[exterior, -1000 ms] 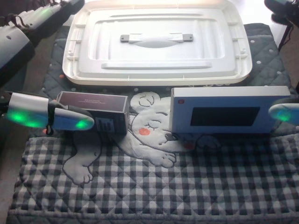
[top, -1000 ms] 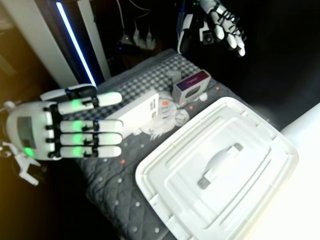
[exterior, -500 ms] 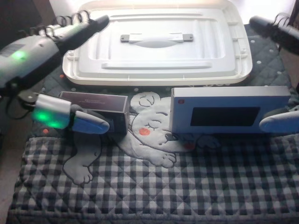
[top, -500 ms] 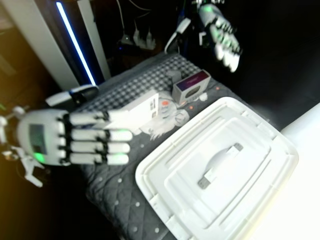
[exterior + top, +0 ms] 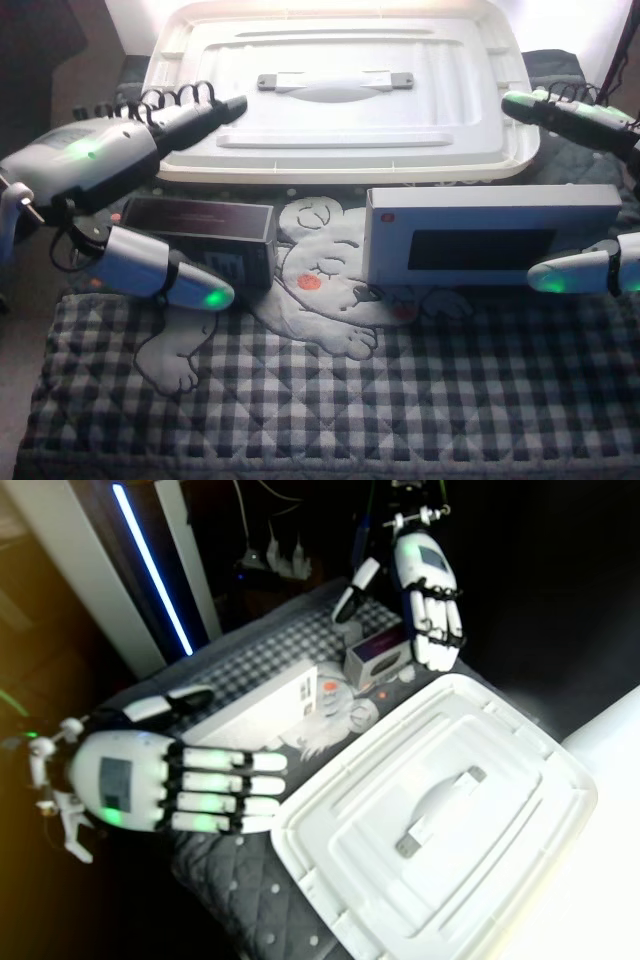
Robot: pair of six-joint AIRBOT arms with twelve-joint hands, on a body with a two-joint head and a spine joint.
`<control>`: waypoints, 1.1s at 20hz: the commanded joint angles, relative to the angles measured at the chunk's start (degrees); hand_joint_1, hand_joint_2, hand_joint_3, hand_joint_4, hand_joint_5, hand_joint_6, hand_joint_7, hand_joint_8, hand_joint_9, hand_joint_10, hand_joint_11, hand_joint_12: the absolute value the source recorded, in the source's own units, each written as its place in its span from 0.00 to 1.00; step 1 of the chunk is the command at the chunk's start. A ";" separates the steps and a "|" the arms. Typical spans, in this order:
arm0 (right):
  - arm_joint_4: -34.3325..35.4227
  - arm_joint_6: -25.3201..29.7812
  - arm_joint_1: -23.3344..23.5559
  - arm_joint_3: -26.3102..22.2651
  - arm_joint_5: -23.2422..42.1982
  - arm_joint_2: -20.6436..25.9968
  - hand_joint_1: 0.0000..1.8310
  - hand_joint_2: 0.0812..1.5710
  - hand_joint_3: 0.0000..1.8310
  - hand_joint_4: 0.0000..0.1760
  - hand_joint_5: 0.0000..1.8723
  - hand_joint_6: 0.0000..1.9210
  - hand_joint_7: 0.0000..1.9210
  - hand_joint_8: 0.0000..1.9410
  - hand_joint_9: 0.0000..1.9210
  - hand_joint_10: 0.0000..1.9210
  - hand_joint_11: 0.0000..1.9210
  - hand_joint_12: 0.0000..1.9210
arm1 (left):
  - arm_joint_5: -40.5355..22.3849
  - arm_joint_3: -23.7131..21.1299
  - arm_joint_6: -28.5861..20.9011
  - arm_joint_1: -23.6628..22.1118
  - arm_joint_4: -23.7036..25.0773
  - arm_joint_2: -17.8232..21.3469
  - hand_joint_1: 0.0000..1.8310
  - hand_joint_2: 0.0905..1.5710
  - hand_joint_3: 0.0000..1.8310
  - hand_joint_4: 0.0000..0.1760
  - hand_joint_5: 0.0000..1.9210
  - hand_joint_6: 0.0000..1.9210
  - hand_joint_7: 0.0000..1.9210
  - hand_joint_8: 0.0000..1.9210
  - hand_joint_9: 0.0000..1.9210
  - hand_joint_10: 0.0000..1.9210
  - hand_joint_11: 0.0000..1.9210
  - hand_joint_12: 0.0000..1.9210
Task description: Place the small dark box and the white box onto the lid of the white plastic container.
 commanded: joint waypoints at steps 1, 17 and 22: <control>1.01 0.92 0.75 0.48 6.02 0.15 0.45 0.42 0.00 0.23 0.11 0.00 0.09 0.00 0.06 0.00 0.00 0.20 | -6.02 0.40 -0.26 -0.44 -0.36 -0.04 0.46 0.40 0.00 0.22 0.00 0.00 0.03 0.00 0.06 0.00 0.00 0.29; 0.10 1.59 0.97 0.83 5.89 -0.71 0.71 0.63 0.00 0.00 0.69 0.12 0.64 0.42 0.58 0.62 0.48 0.87 | -6.68 1.57 -0.42 1.16 -1.51 -1.53 0.70 0.67 0.00 0.00 0.55 0.33 0.54 0.60 0.48 0.73 0.42 0.93; 0.30 2.64 2.90 1.11 9.20 -0.22 0.71 0.64 0.00 0.00 0.69 0.09 0.61 0.49 0.59 0.68 0.51 0.89 | -10.10 2.55 -1.16 -1.24 -2.06 -1.54 0.69 0.69 0.00 0.00 0.52 0.37 0.51 0.65 0.42 0.79 0.36 0.98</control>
